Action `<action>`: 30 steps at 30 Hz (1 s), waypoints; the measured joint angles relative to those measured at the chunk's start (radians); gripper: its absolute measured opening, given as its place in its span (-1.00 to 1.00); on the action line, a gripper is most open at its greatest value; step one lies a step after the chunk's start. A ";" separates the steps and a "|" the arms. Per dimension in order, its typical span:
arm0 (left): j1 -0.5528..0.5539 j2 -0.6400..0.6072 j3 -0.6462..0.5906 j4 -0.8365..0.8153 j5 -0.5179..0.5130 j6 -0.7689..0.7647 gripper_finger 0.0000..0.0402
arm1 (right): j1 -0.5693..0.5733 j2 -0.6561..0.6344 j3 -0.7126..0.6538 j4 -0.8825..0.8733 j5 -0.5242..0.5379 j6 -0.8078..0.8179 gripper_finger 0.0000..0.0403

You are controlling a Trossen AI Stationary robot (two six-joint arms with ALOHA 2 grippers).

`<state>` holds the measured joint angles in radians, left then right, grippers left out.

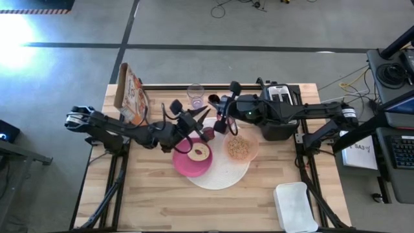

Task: Arrange a breakfast setting
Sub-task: Put the blue spoon on the right side of the white place mat

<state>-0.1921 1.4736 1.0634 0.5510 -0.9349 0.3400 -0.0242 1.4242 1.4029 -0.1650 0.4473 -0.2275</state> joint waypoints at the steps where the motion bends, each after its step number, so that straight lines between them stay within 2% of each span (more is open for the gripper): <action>1: 0.005 0.005 0.000 0.000 0.000 0.008 -0.76 | 0.000 0.001 0.000 0.010 0.000 -0.009 -0.96; 7: 0.011 0.013 0.000 0.005 -0.008 0.021 -0.47 | 0.000 0.001 0.000 0.025 0.000 -0.037 -0.96; 11: 0.011 0.012 0.000 0.073 -0.051 0.068 -0.26 | 0.000 0.004 0.000 0.026 0.001 -0.046 -0.96; 16: 0.011 0.012 0.000 0.112 -0.025 0.069 -0.10 | 0.000 0.025 0.000 0.041 0.002 -0.044 -0.96; 23: 0.011 0.012 0.000 0.157 0.010 0.067 -0.08 | 0.000 0.051 0.000 0.091 0.028 -0.034 -0.96; 30: 0.022 0.012 0.000 0.177 0.009 0.056 -0.19 | 0.001 0.071 0.000 0.165 0.026 -0.034 -0.96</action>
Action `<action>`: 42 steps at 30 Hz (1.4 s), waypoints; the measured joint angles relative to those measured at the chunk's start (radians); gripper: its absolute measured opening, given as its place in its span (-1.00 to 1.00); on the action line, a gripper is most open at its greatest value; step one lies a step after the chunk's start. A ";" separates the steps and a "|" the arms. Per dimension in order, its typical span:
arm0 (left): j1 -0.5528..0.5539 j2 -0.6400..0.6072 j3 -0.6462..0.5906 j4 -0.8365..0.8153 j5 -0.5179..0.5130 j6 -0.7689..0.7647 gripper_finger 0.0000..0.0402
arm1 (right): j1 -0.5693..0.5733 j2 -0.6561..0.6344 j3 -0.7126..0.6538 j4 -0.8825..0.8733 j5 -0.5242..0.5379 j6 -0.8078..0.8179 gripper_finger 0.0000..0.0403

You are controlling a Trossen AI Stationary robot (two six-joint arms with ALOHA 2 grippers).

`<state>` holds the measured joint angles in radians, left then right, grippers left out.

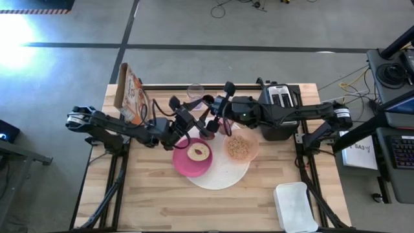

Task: Arrange a breakfast setting
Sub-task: Put the blue spoon on the right side of the white place mat

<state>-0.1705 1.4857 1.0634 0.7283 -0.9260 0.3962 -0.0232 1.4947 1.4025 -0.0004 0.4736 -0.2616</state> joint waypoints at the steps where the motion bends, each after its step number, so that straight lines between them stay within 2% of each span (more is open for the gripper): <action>1: 0.003 0.000 0.000 0.002 -0.001 -0.007 -0.21 | 0.003 0.002 0.000 0.010 0.002 0.000 -0.96; 14: 0.014 0.000 0.000 0.005 0.072 -0.012 -0.51 | 0.028 0.004 0.000 0.035 -0.002 -0.008 -0.96; 23: 0.014 -0.001 0.000 -0.008 0.088 -0.010 -0.96 | 0.033 0.004 0.000 0.030 -0.015 -0.020 -0.96; 38: 0.014 -0.020 0.000 -0.067 0.080 -0.012 -1.00 | 0.032 -0.024 0.000 -0.052 -0.006 -0.027 -0.96; 42: 0.014 -0.031 0.000 -0.082 0.079 -0.012 -1.00 | 0.032 -0.044 0.001 -0.108 -0.012 -0.026 -0.89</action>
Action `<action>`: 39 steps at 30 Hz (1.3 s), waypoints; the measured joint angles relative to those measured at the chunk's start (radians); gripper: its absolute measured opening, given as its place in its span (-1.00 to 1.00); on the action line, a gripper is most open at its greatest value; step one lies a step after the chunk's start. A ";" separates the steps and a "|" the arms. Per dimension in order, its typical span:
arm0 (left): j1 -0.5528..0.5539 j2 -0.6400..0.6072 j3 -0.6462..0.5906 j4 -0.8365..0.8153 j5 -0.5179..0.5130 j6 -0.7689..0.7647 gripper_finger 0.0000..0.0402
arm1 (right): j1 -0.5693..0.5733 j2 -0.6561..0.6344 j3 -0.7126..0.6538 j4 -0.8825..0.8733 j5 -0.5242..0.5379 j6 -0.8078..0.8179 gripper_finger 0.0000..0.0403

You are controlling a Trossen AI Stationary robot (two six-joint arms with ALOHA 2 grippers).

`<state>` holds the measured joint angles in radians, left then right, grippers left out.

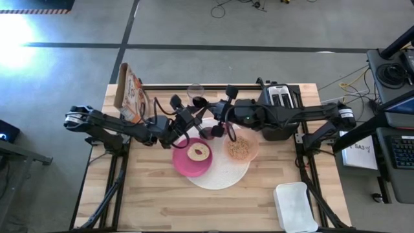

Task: Arrange a breakfast setting
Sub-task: Put the blue spoon on the right side of the white place mat

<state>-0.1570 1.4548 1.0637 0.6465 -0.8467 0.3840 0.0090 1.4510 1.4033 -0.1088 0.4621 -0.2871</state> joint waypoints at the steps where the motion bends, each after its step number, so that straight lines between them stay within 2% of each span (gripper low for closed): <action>1: 0.000 -0.002 0.000 0.000 0.000 0.000 -1.00 | 0.000 -0.004 0.000 -0.015 -0.001 0.005 -0.86; 7: -0.001 -0.005 0.000 0.002 0.000 -0.010 -1.00 | 0.000 -0.026 0.000 -0.095 0.002 0.029 -0.52; 11: 0.001 -0.015 0.000 0.011 0.000 -0.070 -1.00 | 0.000 -0.026 0.000 -0.125 0.002 0.042 -0.29; 16: 0.002 -0.027 0.000 0.011 0.000 -0.187 -1.00 | 0.000 -0.022 0.000 -0.128 0.011 0.041 -0.16; 20: 0.005 -0.030 0.000 0.011 0.000 -0.265 -1.00 | 0.000 -0.022 0.000 -0.127 0.017 0.020 -0.16; 26: 0.024 -0.030 0.000 0.006 0.001 -0.331 -1.00 | 0.000 -0.022 0.000 -0.125 0.110 -0.047 -0.26; 34: 0.072 -0.012 0.000 -0.012 0.003 -0.396 -1.00 | 0.011 -0.021 0.000 -0.087 0.118 -0.054 -0.41; 39: 0.079 -0.008 0.000 -0.011 0.087 -0.430 -1.00 | 0.011 -0.021 0.000 -0.087 0.119 -0.047 -0.53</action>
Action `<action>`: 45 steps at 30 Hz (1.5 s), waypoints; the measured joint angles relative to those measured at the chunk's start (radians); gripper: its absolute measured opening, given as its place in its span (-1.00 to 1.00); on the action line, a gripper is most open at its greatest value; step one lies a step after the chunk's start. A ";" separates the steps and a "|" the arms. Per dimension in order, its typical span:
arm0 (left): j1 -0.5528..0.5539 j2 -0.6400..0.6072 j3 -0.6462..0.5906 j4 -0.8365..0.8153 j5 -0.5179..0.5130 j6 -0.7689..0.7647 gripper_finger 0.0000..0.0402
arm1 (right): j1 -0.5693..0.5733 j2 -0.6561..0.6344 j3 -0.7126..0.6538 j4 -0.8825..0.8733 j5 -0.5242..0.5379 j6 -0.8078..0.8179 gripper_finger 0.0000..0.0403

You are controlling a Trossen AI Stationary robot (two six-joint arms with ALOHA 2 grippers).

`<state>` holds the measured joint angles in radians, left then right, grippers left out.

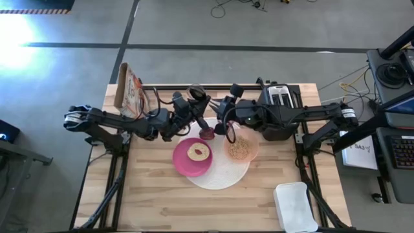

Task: Arrange a breakfast setting
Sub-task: Put the blue spoon on the right side of the white place mat

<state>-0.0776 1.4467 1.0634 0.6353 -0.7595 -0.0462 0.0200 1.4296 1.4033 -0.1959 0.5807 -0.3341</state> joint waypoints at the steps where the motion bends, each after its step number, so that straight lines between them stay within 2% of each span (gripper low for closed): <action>1: 0.000 0.000 0.000 -0.001 0.015 -0.001 -1.00 | 0.000 0.000 0.000 0.000 0.000 0.000 -0.58; 7: 0.001 0.000 0.000 -0.003 0.016 0.000 -1.00 | 0.000 0.000 0.000 0.000 0.010 0.004 -0.91; 20: -0.006 0.000 0.000 -0.037 0.036 0.003 -0.99 | 0.000 -0.001 -0.002 -0.012 0.003 0.049 -0.95; 25: -0.017 0.002 0.000 -0.059 0.070 0.001 -0.83 | -0.005 -0.020 -0.002 -0.008 -0.003 0.058 -0.95; 31: -0.019 -0.005 0.000 -0.055 0.182 0.002 -0.54 | -0.020 -0.032 -0.002 -0.011 0.064 0.054 -0.98; 35: -0.023 -0.006 0.000 -0.076 0.246 0.002 -0.39 | -0.019 -0.047 -0.002 -0.045 -0.008 0.084 -0.98; 40: -0.032 -0.020 0.000 -0.176 0.419 0.002 -0.31 | -0.029 -0.092 -0.002 -0.127 -0.130 0.160 -0.97; 45: -0.047 -0.044 0.000 -0.260 0.582 -0.006 -0.32 | -0.037 -0.151 -0.001 -0.187 -0.144 0.199 -0.97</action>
<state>-0.1246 1.4027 1.0637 0.3753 -0.1773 -0.0520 -0.0170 1.2784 1.4025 -0.3830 0.4362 -0.1347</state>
